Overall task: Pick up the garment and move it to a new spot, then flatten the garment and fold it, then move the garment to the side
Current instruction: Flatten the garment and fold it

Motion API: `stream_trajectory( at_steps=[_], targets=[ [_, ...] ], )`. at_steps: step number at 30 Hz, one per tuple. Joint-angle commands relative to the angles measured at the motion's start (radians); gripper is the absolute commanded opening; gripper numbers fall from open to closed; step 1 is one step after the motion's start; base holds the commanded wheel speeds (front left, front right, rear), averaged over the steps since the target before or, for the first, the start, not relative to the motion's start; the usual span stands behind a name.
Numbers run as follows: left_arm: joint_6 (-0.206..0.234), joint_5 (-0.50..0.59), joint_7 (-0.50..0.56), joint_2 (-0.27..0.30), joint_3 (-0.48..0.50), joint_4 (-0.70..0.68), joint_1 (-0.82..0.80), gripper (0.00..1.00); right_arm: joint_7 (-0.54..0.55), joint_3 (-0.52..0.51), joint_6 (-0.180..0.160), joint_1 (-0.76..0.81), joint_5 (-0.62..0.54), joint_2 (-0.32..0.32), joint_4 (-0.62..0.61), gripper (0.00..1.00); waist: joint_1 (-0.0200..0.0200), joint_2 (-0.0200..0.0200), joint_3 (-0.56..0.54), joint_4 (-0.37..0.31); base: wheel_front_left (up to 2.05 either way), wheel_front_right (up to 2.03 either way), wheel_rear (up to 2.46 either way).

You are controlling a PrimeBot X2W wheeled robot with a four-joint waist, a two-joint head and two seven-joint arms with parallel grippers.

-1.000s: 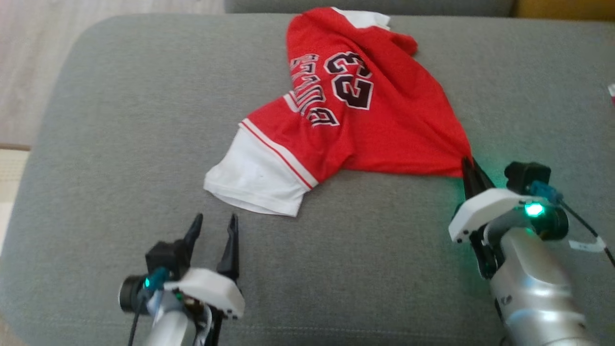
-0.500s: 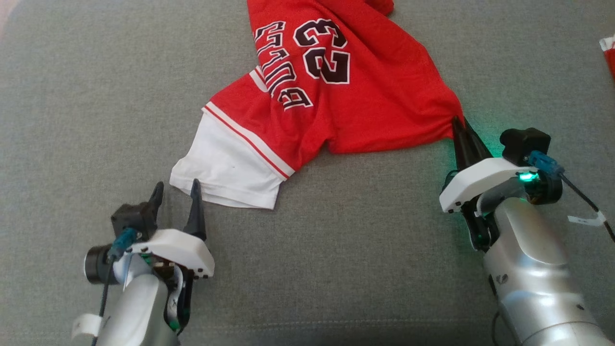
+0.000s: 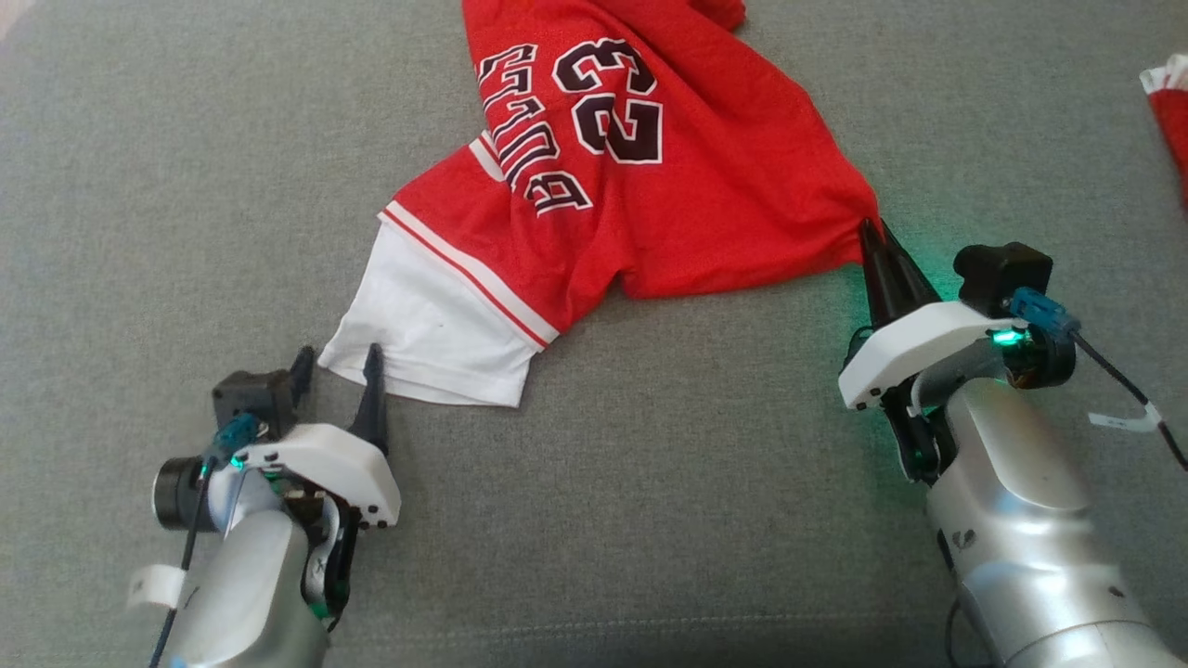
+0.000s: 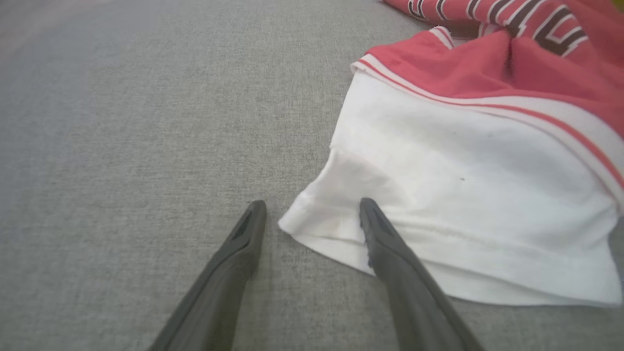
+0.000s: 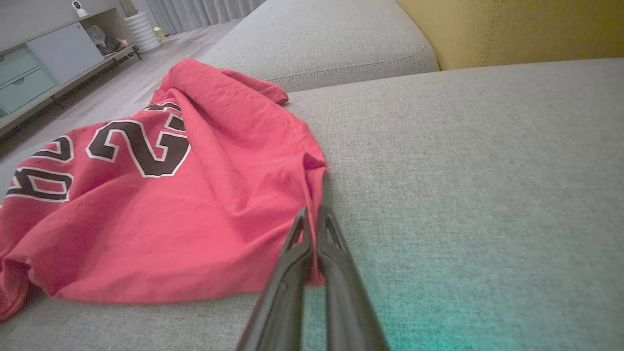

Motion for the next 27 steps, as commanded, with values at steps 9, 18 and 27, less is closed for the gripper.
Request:
stream_trajectory(
  at_steps=[9,18,27],
  targets=[
    [-0.025,-0.013,0.006,0.014,0.000,0.021,-0.036,0.00,0.002,0.022,0.007,-0.016,-0.001,0.003,-0.036,0.00,0.0000,0.0000,-0.020,-0.007,0.00,0.00,0.00],
    [-0.029,-0.024,-0.060,0.017,0.011,-0.091,-0.030,0.00,-0.008,0.023,0.007,-0.001,0.008,0.003,-0.066,0.00,0.0000,0.0000,-0.077,0.007,0.00,0.00,0.00],
    [-0.017,-0.028,-0.083,0.044,0.052,-0.408,-0.012,0.00,0.022,0.031,0.007,0.002,-0.002,0.003,-0.198,0.00,0.0000,0.0000,-0.162,0.015,0.00,0.00,0.00]
  ],
)
